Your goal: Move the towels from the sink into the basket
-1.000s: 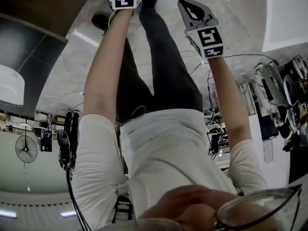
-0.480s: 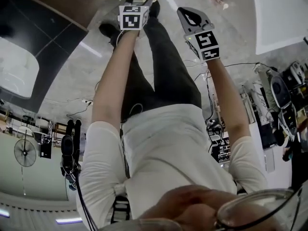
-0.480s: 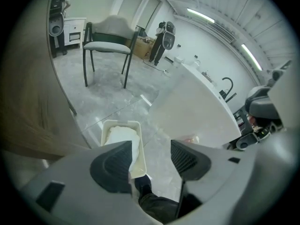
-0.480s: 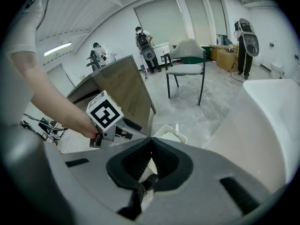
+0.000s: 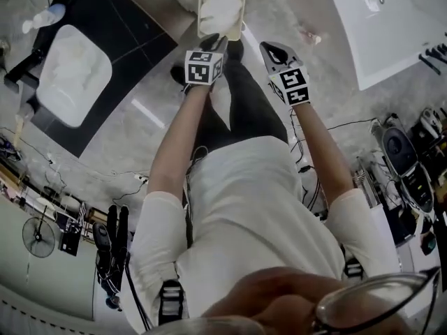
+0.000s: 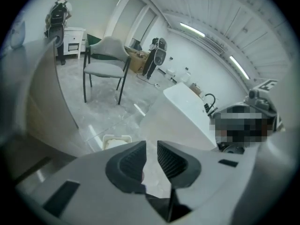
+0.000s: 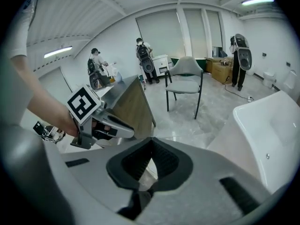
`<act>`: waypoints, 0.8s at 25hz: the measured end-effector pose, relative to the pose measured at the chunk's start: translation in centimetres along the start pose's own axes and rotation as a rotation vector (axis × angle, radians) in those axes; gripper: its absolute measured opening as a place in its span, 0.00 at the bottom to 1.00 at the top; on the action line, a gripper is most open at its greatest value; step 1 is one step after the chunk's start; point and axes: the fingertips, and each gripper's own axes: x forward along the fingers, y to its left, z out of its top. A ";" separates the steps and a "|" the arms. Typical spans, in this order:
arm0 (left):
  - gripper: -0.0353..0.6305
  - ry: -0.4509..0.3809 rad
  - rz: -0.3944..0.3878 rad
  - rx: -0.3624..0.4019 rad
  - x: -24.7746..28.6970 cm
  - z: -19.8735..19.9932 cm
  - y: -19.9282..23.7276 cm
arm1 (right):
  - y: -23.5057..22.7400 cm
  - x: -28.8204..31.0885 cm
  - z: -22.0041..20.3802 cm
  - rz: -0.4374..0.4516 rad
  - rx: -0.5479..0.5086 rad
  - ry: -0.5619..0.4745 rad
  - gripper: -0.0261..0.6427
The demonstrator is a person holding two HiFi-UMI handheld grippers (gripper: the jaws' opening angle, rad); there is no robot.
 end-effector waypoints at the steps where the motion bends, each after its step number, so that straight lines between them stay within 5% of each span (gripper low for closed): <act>1: 0.14 -0.013 -0.006 -0.010 -1.8 0.6 -0.5 | 1.0 -0.9 0.9 0.003 0.003 -0.009 0.03; 13: 0.09 -0.194 -0.014 0.030 -22.5 4.4 -4.5 | 13.8 -9.3 12.6 0.076 -0.125 -0.156 0.03; 20: 0.09 -0.379 -0.089 0.079 -35.0 6.7 -7.2 | 19.4 -13.7 17.7 0.125 -0.153 -0.260 0.03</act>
